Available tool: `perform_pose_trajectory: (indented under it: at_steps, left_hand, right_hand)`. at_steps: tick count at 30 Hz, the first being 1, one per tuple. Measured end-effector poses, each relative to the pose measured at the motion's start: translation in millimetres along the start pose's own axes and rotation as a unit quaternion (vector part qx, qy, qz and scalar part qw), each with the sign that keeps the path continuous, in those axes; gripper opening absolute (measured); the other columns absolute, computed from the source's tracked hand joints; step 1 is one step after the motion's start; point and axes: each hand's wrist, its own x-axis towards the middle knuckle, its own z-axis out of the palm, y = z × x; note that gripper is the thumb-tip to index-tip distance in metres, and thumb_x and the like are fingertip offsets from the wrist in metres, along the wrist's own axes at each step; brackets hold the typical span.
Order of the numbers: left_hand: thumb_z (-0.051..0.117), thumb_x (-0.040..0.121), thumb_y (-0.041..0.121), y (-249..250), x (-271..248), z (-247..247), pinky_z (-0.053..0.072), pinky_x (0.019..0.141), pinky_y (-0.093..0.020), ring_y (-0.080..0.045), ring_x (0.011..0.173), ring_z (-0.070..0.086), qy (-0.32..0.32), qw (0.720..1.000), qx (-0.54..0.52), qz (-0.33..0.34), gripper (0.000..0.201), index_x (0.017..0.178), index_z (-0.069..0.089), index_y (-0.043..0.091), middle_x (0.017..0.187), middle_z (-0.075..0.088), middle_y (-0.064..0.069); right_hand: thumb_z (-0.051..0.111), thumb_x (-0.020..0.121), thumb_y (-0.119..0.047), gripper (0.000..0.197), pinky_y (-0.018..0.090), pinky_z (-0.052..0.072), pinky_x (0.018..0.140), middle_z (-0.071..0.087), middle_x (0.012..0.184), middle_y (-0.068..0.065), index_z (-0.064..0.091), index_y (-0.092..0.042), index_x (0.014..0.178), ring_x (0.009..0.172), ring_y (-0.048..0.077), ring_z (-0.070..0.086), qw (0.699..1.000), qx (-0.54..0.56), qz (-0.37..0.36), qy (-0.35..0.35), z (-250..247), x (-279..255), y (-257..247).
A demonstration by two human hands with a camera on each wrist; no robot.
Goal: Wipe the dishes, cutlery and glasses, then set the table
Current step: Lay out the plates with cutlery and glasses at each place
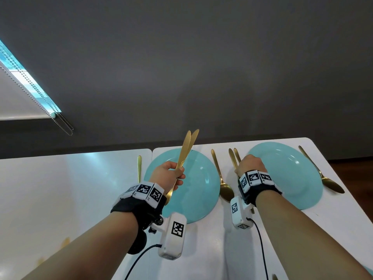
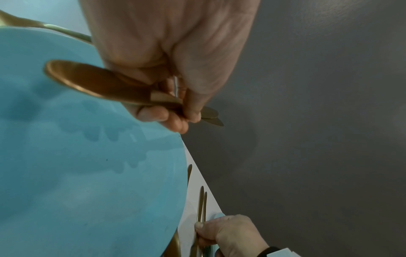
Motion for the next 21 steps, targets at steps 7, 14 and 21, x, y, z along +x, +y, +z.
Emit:
perform_pose_trajectory:
  at_steps: [7,14,21]
  left_hand:
    - [0.052,0.094,0.007,0.4,-5.3,2.1,0.042,0.054,-0.021,-0.012,0.058,0.052,-0.008,1.000,-0.016,-0.015,0.006,0.091,0.056,0.011,0.073,0.062,-0.002]
    - [0.041,0.096,-0.001,0.7,-34.5,-5.7,0.043,0.050,-0.021,-0.014,0.057,0.055,-0.070,0.997,-0.002,-0.026,0.014,0.107,0.048,0.005,0.078,0.065,-0.008]
    - [0.038,0.096,-0.002,-0.7,-79.8,-19.2,0.039,0.047,-0.020,-0.016,0.056,0.053,-0.136,0.989,0.059,-0.006,0.016,0.108,0.044,0.007,0.076,0.063,-0.009]
  right_hand:
    - [0.059,0.091,-0.022,0.020,0.031,0.049,0.071,0.064,0.092,0.013,0.063,-0.003,0.097,0.078,0.024,0.059,1.000,-0.009,-0.024,0.007,-19.7,-17.3,-2.8]
    - [0.063,0.087,-0.030,0.023,0.031,0.049,0.086,0.067,0.112,0.003,0.070,-0.020,0.106,0.104,0.024,0.060,0.978,-0.043,-0.205,0.007,-68.4,-87.2,-18.9]
    - [0.052,0.094,-0.021,0.030,0.029,0.043,0.094,0.063,0.121,-0.009,0.064,-0.032,0.119,0.114,0.016,0.055,0.906,-0.131,-0.401,-0.023,-65.0,-178.0,-34.3]
